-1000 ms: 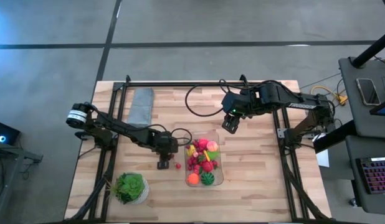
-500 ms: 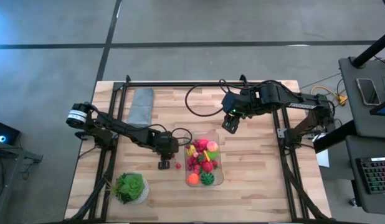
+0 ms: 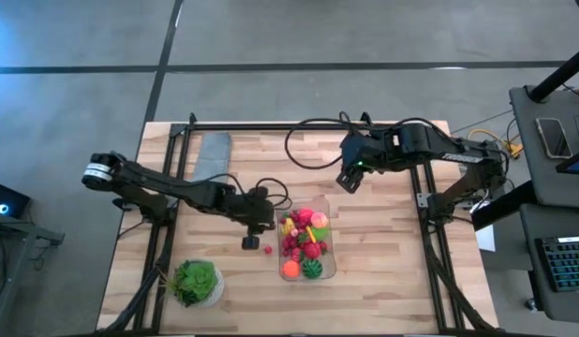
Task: Pick and placing Produce into tupperware
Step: Put the cherry into the transparent bin
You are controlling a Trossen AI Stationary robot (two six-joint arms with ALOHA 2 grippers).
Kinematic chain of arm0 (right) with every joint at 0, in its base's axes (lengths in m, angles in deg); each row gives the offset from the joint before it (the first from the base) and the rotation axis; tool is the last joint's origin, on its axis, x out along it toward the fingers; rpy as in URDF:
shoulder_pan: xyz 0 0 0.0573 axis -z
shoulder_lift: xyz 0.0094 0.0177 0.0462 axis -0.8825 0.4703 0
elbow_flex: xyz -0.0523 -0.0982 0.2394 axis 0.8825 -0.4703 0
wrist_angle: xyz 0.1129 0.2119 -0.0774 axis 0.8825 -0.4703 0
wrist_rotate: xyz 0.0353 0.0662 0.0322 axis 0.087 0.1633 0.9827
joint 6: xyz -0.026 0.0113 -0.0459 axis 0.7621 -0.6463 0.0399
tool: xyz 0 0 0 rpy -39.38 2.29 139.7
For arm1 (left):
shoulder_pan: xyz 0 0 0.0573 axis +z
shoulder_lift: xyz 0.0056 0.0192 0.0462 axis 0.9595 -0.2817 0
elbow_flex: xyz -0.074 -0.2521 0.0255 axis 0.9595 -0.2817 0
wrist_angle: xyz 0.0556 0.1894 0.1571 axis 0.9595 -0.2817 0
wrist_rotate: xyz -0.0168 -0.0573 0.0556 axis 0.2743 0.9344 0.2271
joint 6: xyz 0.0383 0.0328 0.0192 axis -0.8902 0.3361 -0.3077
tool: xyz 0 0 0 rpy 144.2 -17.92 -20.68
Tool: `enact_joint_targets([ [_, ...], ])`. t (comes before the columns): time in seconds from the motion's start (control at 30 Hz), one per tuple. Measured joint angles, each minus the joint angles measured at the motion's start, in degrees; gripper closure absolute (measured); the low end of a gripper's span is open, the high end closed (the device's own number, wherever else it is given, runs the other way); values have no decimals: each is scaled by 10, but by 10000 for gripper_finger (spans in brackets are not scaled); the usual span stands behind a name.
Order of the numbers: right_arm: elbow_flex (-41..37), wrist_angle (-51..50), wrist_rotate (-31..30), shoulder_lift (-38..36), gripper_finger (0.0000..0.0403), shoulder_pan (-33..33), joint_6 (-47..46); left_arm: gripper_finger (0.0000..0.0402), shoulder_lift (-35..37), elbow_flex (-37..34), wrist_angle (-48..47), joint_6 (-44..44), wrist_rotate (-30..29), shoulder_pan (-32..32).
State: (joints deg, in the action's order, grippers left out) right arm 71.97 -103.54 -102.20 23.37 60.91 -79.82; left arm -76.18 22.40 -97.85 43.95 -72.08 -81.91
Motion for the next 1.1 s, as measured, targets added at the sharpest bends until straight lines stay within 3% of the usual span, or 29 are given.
enact_joint_targets([
  [0.17,0,1,-9,-18,163,3,-18,333,-1,27,72,-65,27,0],
  [0.4,0,-12,-8,-37,165,2,-47,329,-74,55,139,-88,81,-6],
  [0.63,-1,-50,-4,-49,161,2,-75,250,-110,93,143,-84,83,-8],
  [0.87,-1,-60,-3,-58,161,2,-75,151,-87,94,62,-41,73,-9],
  [1.1,-5,-59,-5,-59,165,2,-70,132,-52,93,-82,50,62,-12],
])
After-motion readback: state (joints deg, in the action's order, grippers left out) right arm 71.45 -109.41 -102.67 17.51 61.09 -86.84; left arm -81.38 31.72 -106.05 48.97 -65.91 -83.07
